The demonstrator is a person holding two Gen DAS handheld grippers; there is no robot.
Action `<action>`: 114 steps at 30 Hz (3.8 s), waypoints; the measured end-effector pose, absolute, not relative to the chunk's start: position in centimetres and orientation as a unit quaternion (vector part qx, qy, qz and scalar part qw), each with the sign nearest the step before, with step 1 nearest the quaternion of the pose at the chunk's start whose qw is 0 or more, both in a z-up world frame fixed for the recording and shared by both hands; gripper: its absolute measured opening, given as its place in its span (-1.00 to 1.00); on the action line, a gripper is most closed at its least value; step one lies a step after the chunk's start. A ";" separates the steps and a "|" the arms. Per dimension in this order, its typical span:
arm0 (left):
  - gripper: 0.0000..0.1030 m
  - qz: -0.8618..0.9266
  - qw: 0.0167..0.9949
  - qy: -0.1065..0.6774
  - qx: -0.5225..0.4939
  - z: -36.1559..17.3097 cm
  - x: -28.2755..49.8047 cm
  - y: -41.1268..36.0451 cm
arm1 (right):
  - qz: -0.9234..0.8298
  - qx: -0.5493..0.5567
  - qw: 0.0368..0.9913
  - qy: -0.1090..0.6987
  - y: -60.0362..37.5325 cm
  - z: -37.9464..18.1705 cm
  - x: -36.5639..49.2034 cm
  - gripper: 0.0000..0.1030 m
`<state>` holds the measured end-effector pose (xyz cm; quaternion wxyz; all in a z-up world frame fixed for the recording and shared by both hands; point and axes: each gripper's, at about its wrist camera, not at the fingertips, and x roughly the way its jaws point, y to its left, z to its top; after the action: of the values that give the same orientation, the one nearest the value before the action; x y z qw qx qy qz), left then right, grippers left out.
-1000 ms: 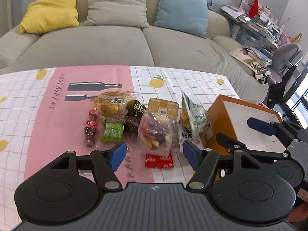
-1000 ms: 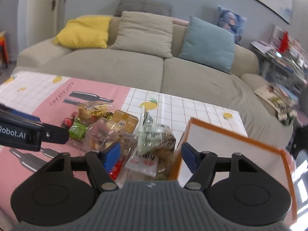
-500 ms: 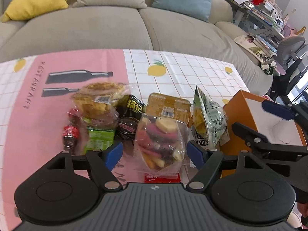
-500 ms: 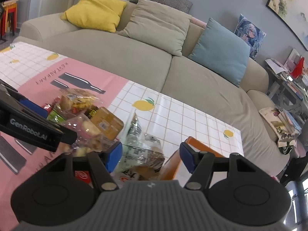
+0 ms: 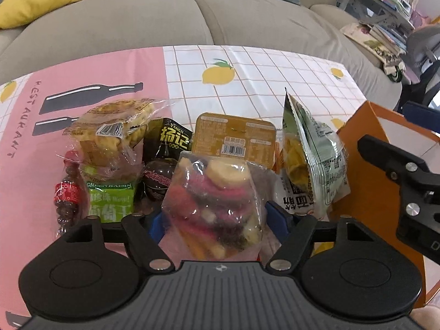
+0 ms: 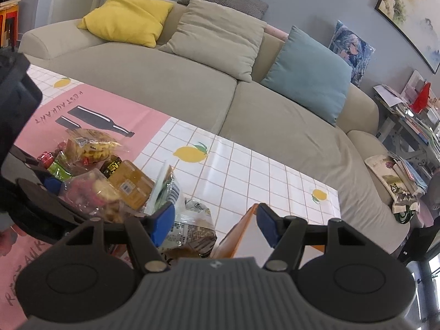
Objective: Organize snacks
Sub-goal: 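Grasp the mixed fruit chip bag with the left tool while the right grasps a green snack bag, then carry both bags over the orange box and open both tools to drop them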
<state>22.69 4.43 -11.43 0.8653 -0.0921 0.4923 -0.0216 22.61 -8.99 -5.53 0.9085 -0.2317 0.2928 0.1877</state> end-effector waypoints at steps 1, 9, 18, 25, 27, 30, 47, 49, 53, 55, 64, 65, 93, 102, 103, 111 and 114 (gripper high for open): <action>0.50 -0.022 0.867 0.489 -0.092 -11.4 22.6 4.5 | 0.187 -0.231 0.909 0.294 -9.0 -5.6 22.7 0.24; 0.40 -0.006 0.870 0.480 -0.111 -10.3 20.3 6.0 | 0.204 -0.234 0.907 0.285 -7.9 -5.6 22.9 0.24; 0.40 0.030 0.865 0.481 -0.136 -9.0 17.4 9.6 | 0.233 -0.264 0.878 0.324 -4.5 -7.5 24.2 0.35; 0.40 0.039 0.865 0.477 -0.147 -8.4 15.7 10.6 | 0.194 -0.322 0.855 0.358 -2.2 -10.7 25.3 0.28; 0.40 0.039 0.865 0.477 -0.150 -8.4 15.4 10.6 | 0.182 -0.331 0.853 0.361 -2.2 -11.0 25.4 0.22; 0.40 0.038 0.865 0.475 -0.154 -8.1 15.0 10.5 | 0.167 -0.337 0.850 0.368 -2.0 -11.2 25.7 0.14; 0.40 0.038 0.876 0.457 -0.152 -4.4 10.3 8.9 | 0.192 -0.267 0.897 0.296 -4.4 -4.8 19.3 -0.39; 0.40 0.037 0.876 0.457 -0.151 -3.9 9.8 8.6 | 0.210 -0.244 0.900 0.293 -5.1 -3.6 18.2 -0.39; 0.40 0.029 0.872 0.461 -0.159 -3.1 8.8 7.9 | 0.264 -0.170 0.889 0.334 -7.4 -1.6 17.0 -0.39; 0.40 0.023 0.873 0.461 -0.156 -2.5 8.5 7.3 | 0.282 -0.131 0.881 0.357 -8.8 -0.9 16.6 -0.39; 0.40 -0.039 0.885 0.442 -0.142 1.6 9.1 3.1 | 0.282 -0.029 0.887 0.365 -16.4 3.7 15.6 -0.39; 0.40 -0.048 0.885 0.441 -0.140 2.0 9.4 2.5 | 0.276 -0.026 0.890 0.363 -17.3 4.2 15.6 -0.39; 0.40 -0.166 0.796 0.582 -0.018 -5.6 22.8 -15.5 | 0.194 -0.064 0.862 0.464 -30.5 -3.9 21.6 -0.39; 0.40 -0.149 0.776 0.613 0.022 -7.7 23.7 -16.3 | 0.202 -0.050 0.840 0.501 -30.4 -7.1 23.6 -0.39; 0.40 -0.147 0.774 0.615 0.026 -7.9 23.7 -16.4 | 0.203 -0.050 0.838 0.505 -30.3 -7.3 23.7 -0.38; 0.47 -0.140 0.769 0.621 0.063 -8.5 23.7 -17.3 | 0.194 -0.050 0.821 0.535 -29.8 -9.0 24.4 -0.37; 0.52 -0.139 0.771 0.618 0.066 -8.4 23.6 -17.4 | 0.187 -0.050 0.813 0.549 -29.8 -9.5 24.7 -0.37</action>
<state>23.57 -17.39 -8.38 0.7711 0.0661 0.6179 -0.1386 24.68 -29.75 -9.51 0.8134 -0.0502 0.5487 0.1866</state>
